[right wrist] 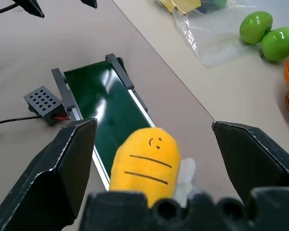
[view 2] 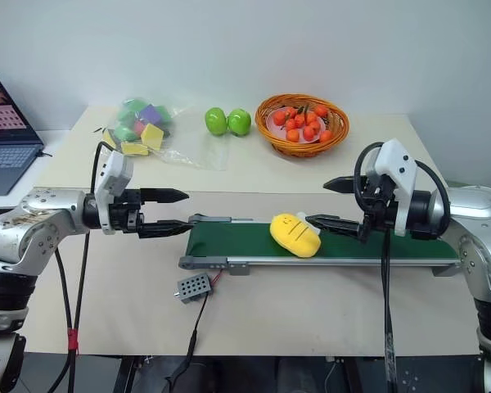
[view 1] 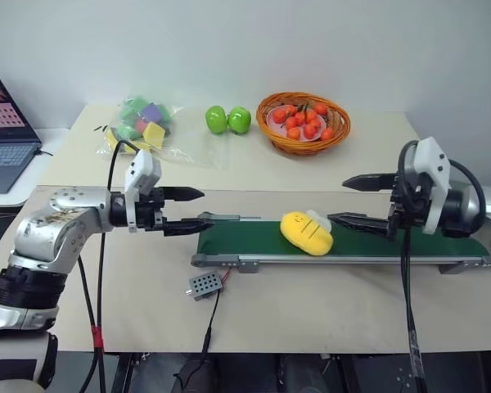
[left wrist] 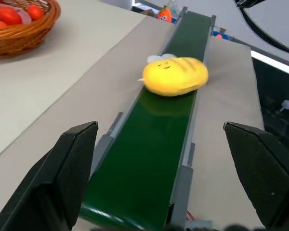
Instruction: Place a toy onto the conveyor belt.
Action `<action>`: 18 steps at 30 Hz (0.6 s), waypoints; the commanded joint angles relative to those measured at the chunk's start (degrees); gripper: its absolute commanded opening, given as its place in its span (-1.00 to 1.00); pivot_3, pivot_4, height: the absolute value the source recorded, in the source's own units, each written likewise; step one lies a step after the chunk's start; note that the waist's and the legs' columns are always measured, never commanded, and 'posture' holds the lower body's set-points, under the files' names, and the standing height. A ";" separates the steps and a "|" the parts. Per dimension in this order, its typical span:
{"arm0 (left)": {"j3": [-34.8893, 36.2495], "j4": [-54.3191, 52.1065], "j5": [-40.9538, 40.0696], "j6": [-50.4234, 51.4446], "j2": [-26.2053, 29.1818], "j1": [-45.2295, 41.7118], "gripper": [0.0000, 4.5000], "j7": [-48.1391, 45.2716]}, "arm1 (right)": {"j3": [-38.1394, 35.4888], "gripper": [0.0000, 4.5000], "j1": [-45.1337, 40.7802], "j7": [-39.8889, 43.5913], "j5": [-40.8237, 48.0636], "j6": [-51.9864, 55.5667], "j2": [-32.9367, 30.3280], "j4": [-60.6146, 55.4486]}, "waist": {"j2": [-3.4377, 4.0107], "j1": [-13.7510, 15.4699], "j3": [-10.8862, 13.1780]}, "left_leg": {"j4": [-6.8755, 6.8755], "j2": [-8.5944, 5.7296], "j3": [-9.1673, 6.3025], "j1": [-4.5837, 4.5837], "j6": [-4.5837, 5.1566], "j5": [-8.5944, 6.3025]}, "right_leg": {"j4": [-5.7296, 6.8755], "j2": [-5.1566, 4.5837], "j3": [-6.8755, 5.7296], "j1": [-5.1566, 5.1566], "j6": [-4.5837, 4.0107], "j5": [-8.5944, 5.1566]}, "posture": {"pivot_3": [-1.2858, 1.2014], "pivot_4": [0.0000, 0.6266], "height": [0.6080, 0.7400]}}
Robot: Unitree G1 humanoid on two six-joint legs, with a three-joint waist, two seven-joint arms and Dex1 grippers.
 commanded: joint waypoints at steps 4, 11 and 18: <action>2.89 -0.15 1.48 0.40 -1.34 -3.26 0.99 1.45 | -4.20 1.00 -0.89 -0.87 3.56 0.75 -0.10 -1.93 | 0.00 0.02 0.00 | 0.00 0.00 0.00 0.00 0.00 0.00 | 0.00 0.00 0.00 0.00 0.00 0.00 | 0.03 -0.52 0.97; 4.62 -2.67 0.51 3.57 -3.75 -5.67 0.99 4.16 | -3.96 1.00 -2.17 -2.96 5.71 0.54 3.24 -0.94 | 0.00 0.01 0.00 | 0.01 -0.01 0.00 0.00 0.00 0.00 | 0.00 0.00 0.01 0.01 0.00 0.00 | 0.03 -0.52 0.97; 4.96 -3.67 0.61 5.39 -4.40 -6.51 0.99 5.04 | -2.99 1.00 -2.95 -3.17 5.10 -0.02 3.74 -0.44 | -0.01 -0.03 0.00 | 0.01 -0.01 -0.01 0.00 0.00 0.00 | 0.00 0.00 0.01 0.00 0.00 0.00 | 0.03 -0.52 0.97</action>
